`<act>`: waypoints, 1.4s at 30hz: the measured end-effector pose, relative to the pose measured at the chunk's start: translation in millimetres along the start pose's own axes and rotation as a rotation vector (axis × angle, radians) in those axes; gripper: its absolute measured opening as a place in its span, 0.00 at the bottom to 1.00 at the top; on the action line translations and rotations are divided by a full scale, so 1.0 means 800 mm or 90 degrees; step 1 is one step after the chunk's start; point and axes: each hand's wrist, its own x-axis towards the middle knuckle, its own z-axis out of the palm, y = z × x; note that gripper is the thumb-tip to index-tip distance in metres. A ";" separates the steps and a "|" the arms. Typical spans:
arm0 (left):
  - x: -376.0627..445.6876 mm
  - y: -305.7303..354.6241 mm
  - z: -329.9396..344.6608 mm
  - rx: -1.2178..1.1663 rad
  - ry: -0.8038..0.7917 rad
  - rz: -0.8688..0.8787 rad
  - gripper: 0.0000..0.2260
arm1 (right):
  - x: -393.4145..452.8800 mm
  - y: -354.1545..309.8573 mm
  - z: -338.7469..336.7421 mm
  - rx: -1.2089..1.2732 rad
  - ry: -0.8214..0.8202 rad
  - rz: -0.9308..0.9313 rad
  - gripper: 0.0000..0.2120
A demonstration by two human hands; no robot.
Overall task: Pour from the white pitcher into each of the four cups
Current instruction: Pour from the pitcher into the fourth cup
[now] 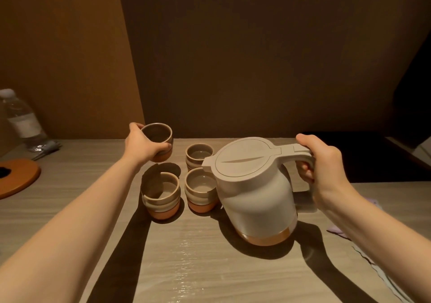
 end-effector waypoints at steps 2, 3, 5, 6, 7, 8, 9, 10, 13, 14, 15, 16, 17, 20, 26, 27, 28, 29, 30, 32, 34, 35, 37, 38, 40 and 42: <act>-0.006 0.017 -0.009 -0.006 0.003 0.027 0.38 | -0.004 -0.005 -0.003 0.002 0.005 -0.010 0.23; -0.009 0.025 -0.013 -0.009 0.004 0.039 0.39 | -0.006 -0.007 -0.005 0.002 0.005 -0.014 0.23; -0.017 0.041 -0.021 -0.015 0.001 0.060 0.39 | -0.011 -0.013 -0.008 0.002 0.001 -0.023 0.23; -0.021 0.048 -0.025 -0.020 -0.004 0.070 0.39 | -0.014 -0.017 -0.010 0.001 0.001 -0.026 0.23; -0.026 0.055 -0.028 -0.025 -0.010 0.079 0.39 | -0.018 -0.020 -0.011 0.002 0.003 -0.027 0.24; -0.032 0.061 -0.030 -0.030 -0.019 0.085 0.39 | -0.022 -0.024 -0.012 0.006 0.005 -0.028 0.24; -0.038 0.067 -0.033 -0.033 -0.027 0.090 0.39 | -0.025 -0.027 -0.013 0.011 0.006 -0.029 0.24; -0.045 0.071 -0.035 -0.034 -0.034 0.095 0.39 | -0.029 -0.030 -0.015 0.014 0.008 -0.031 0.25; -0.069 0.082 -0.041 -0.040 -0.047 0.113 0.38 | -0.040 -0.037 -0.021 0.020 0.004 -0.042 0.24; -0.078 0.084 -0.042 -0.041 -0.051 0.118 0.38 | -0.044 -0.039 -0.024 0.024 0.002 -0.046 0.24; -0.087 0.085 -0.043 -0.043 -0.056 0.118 0.38 | -0.048 -0.041 -0.027 0.025 0.002 -0.048 0.23; -0.097 0.085 -0.043 -0.048 -0.062 0.114 0.37 | -0.052 -0.041 -0.030 0.024 0.003 -0.049 0.22; -0.106 0.084 -0.043 -0.055 -0.069 0.106 0.37 | -0.056 -0.042 -0.032 0.025 0.003 -0.051 0.22; -0.137 0.075 -0.043 -0.076 -0.096 0.083 0.36 | -0.067 -0.040 -0.041 0.019 0.003 -0.054 0.22; -0.198 0.040 -0.040 -0.188 -0.146 -0.006 0.34 | -0.085 -0.031 -0.053 -0.003 -0.008 -0.045 0.19; -0.207 0.033 -0.038 -0.203 -0.155 -0.019 0.34 | -0.087 -0.029 -0.054 -0.006 -0.005 -0.043 0.19; -0.216 0.027 -0.036 -0.213 -0.162 -0.030 0.34 | -0.089 -0.027 -0.054 -0.008 -0.003 -0.043 0.19; -0.225 0.019 -0.034 -0.221 -0.165 -0.040 0.34 | -0.090 -0.025 -0.053 -0.008 -0.002 -0.044 0.18; -0.232 0.012 -0.030 -0.227 -0.165 -0.046 0.34 | -0.091 -0.023 -0.053 -0.010 -0.003 -0.044 0.18; -0.246 -0.002 -0.024 -0.223 -0.159 -0.043 0.35 | -0.094 -0.021 -0.051 -0.013 -0.003 -0.040 0.19; -0.258 -0.012 -0.018 -0.209 -0.153 -0.030 0.36 | -0.095 -0.016 -0.048 -0.010 -0.009 -0.033 0.20; -0.263 -0.016 -0.016 -0.205 -0.150 -0.021 0.36 | -0.096 -0.014 -0.047 -0.010 -0.012 -0.031 0.21; -0.270 -0.021 -0.012 -0.204 -0.144 -0.010 0.36 | -0.097 -0.009 -0.044 -0.018 -0.017 -0.026 0.22; -0.273 -0.022 -0.011 -0.204 -0.143 -0.008 0.36 | -0.097 -0.007 -0.042 -0.017 -0.018 -0.023 0.23; -0.276 -0.026 -0.007 -0.198 -0.142 -0.004 0.37 | -0.096 -0.003 -0.039 -0.014 -0.016 -0.015 0.23; -0.277 -0.029 -0.004 -0.194 -0.141 0.000 0.37 | -0.095 0.000 -0.036 -0.011 -0.018 -0.011 0.23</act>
